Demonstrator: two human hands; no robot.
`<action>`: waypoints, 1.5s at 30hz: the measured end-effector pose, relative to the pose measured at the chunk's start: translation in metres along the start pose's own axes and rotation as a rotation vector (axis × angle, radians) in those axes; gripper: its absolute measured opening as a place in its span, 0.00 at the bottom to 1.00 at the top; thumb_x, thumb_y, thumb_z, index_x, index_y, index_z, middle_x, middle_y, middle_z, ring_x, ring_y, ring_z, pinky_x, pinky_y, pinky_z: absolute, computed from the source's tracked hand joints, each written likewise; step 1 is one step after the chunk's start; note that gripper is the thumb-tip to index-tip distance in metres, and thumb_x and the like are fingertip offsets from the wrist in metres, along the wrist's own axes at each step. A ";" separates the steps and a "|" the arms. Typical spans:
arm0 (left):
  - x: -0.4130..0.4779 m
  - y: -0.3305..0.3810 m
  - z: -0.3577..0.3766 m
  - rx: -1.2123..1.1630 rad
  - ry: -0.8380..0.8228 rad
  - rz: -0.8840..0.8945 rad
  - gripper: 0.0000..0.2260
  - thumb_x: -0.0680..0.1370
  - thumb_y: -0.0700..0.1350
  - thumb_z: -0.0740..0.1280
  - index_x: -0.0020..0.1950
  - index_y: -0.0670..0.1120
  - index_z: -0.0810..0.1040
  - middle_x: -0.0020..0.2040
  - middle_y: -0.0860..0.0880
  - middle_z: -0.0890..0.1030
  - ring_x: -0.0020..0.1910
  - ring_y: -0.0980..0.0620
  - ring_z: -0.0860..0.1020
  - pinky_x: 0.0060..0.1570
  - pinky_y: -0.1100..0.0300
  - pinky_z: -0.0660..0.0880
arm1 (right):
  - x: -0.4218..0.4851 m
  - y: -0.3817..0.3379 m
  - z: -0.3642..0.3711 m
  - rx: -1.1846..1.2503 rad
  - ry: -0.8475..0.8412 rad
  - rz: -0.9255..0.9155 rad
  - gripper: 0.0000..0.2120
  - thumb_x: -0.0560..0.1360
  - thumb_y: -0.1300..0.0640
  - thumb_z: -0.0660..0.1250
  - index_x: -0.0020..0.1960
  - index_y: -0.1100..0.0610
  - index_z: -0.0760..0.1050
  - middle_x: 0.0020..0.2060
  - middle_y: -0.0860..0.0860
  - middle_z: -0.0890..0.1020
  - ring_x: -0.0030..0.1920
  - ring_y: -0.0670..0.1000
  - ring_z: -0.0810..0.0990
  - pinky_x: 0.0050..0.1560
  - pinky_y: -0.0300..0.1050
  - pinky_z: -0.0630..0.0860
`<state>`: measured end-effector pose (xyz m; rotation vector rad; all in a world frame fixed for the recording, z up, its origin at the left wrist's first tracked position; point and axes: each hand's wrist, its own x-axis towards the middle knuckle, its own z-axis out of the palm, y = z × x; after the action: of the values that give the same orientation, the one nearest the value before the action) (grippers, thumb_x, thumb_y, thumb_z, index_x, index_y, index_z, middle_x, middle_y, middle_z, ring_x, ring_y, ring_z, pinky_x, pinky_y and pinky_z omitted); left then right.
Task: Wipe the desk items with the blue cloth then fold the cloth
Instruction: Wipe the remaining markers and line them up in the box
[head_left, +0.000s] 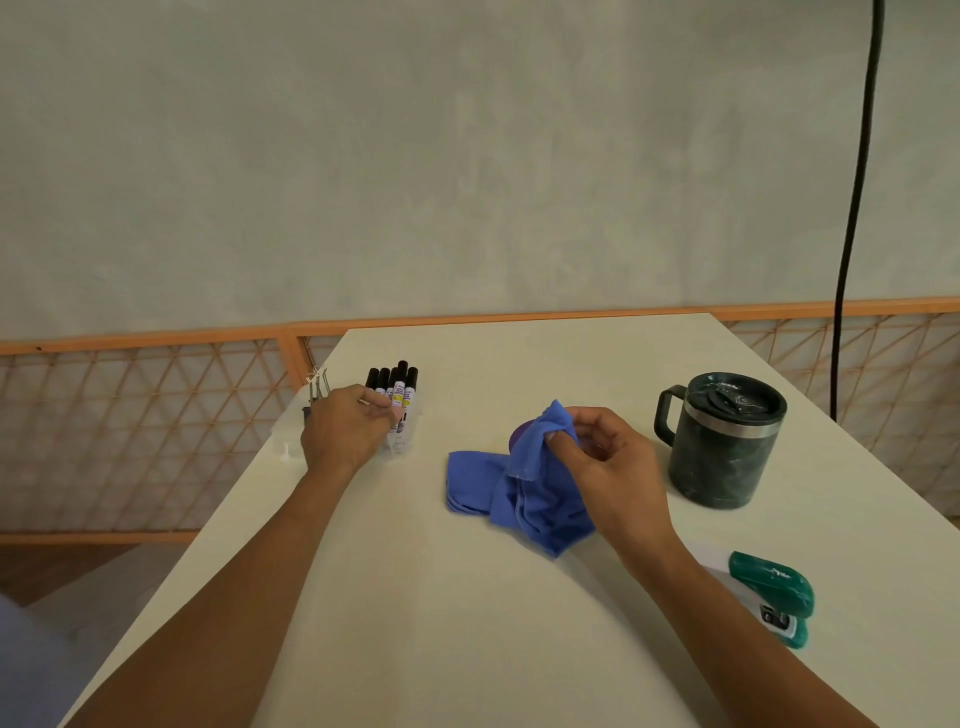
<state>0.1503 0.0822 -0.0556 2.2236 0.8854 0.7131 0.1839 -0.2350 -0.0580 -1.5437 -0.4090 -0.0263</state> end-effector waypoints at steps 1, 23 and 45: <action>0.000 0.000 0.000 0.004 -0.003 -0.001 0.08 0.75 0.57 0.79 0.47 0.56 0.86 0.45 0.57 0.88 0.51 0.53 0.84 0.53 0.53 0.79 | 0.000 0.000 0.000 -0.001 0.001 0.002 0.06 0.80 0.54 0.75 0.55 0.46 0.83 0.47 0.39 0.88 0.50 0.39 0.86 0.47 0.34 0.80; -0.012 0.014 0.002 0.323 0.088 0.089 0.12 0.79 0.51 0.73 0.62 0.60 0.87 0.55 0.45 0.88 0.56 0.39 0.84 0.51 0.53 0.76 | 0.001 0.001 0.000 0.007 0.009 0.015 0.06 0.80 0.54 0.75 0.56 0.46 0.83 0.48 0.40 0.88 0.51 0.41 0.86 0.49 0.35 0.80; -0.020 0.008 0.002 0.383 0.123 0.170 0.11 0.83 0.51 0.69 0.63 0.59 0.87 0.55 0.49 0.88 0.55 0.42 0.84 0.47 0.55 0.75 | 0.003 0.003 -0.001 -0.023 0.019 -0.001 0.05 0.80 0.53 0.75 0.55 0.46 0.83 0.47 0.39 0.88 0.50 0.39 0.85 0.51 0.37 0.79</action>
<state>0.1424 0.0623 -0.0555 2.6416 0.9662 0.8215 0.1878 -0.2353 -0.0601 -1.5652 -0.3950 -0.0465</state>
